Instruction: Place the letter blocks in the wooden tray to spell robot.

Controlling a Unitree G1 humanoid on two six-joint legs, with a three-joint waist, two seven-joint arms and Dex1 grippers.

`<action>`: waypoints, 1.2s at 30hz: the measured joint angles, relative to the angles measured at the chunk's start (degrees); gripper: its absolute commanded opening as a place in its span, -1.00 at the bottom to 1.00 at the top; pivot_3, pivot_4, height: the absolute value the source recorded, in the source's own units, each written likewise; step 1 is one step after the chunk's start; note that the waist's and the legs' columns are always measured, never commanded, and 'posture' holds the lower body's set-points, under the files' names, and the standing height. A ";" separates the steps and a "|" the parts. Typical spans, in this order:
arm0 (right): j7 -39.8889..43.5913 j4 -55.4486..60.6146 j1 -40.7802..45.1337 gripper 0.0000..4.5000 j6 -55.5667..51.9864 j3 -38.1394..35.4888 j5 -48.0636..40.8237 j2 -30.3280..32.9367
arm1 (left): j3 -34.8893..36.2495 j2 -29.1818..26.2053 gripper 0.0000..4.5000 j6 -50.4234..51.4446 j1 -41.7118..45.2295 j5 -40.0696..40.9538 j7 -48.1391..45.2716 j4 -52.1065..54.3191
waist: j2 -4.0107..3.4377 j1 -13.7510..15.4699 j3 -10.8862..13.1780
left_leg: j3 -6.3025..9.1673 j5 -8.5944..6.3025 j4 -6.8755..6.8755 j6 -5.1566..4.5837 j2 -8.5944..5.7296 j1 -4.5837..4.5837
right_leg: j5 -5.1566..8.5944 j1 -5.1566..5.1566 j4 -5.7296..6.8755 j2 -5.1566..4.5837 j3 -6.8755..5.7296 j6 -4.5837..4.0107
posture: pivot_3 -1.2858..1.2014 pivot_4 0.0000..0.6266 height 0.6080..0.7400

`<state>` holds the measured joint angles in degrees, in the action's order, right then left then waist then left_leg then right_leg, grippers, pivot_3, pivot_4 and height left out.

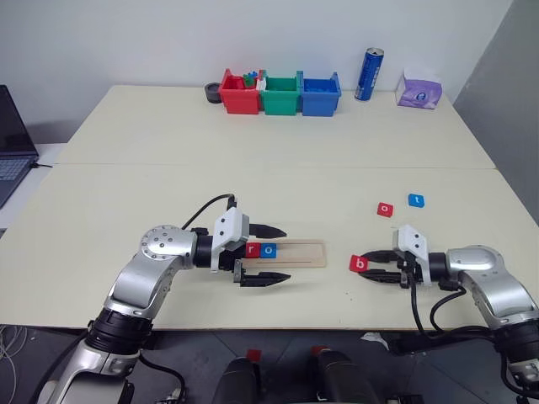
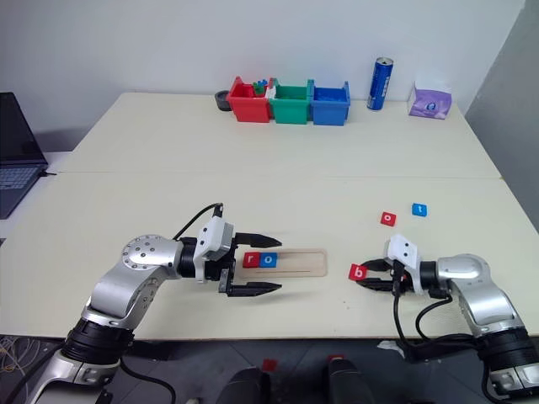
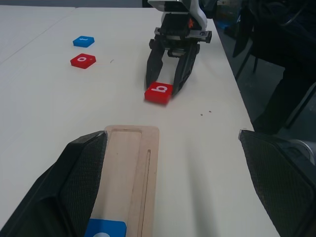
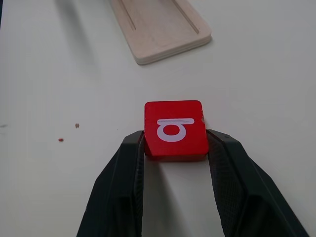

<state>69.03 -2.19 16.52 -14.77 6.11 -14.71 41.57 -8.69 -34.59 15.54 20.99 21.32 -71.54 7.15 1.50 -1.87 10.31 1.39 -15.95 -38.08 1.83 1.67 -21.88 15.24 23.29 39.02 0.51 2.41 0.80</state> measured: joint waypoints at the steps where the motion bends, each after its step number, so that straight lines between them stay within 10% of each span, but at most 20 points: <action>1: -0.33 1.14 1.46 -0.35 -0.91 0.30 -0.09 -0.57 | 0.15 -0.17 1.00 -0.26 0.16 0.00 -0.01 -0.31 | -0.01 -0.08 0.01 | 0.01 0.00 0.00 0.00 0.01 0.02 | 0.00 0.00 0.01 0.01 0.01 0.00 | 0.03 -0.52 1.00; 13: -3.35 0.10 17.89 -0.35 -4.82 11.04 1.79 -15.13 | 8.88 -9.18 1.00 -4.13 -3.71 0.35 -1.78 -5.45 | -0.07 0.43 0.05 | 0.07 0.00 0.02 0.00 0.07 -0.13 | 0.00 0.10 -0.03 -0.12 -0.13 -0.03 | 0.03 -0.52 1.00; 36: -3.33 -12.88 18.73 -0.35 5.48 15.33 10.19 -18.75 | 10.63 -10.19 1.00 -1.22 -6.76 1.42 0.74 0.04 | -0.07 0.09 0.07 | 0.05 0.00 0.04 0.00 0.01 -0.14 | -0.01 0.15 0.03 -0.09 -0.14 -0.03 | 0.03 -0.52 1.00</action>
<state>65.70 -15.07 35.25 -9.29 21.43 -4.52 22.83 1.94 -44.78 14.32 14.24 22.74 -70.80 7.18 1.42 -1.77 10.38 1.43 -15.95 -38.05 1.83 1.68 -22.02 15.24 23.44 39.05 0.42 2.28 0.77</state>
